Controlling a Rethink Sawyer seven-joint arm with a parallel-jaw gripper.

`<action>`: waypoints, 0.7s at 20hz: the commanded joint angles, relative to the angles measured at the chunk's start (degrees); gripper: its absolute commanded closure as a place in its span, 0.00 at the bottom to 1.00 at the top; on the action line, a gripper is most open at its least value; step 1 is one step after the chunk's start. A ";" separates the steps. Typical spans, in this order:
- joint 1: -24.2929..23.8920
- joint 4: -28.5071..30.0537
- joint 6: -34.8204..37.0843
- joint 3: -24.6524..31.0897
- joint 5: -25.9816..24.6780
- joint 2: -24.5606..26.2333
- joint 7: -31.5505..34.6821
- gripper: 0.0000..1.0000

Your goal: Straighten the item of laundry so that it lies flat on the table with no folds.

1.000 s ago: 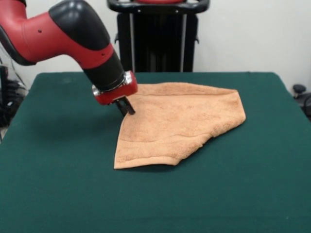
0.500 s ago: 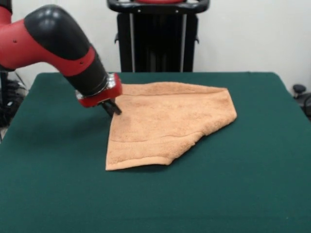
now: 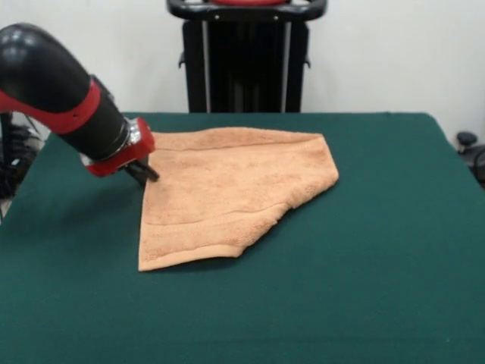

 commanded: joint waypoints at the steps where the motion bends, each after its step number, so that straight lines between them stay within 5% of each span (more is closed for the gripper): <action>1: 1.69 -12.45 3.23 1.79 -1.41 2.90 -22.59 1.00; 4: 1.32 -9.75 3.57 2.54 -0.83 -2.87 -21.68 1.00; 9: 2.80 -10.74 9.50 2.55 0.95 -5.34 -21.50 1.00; 14: 1.29 1.00 3.33 2.57 2.95 -10.54 -12.61 1.00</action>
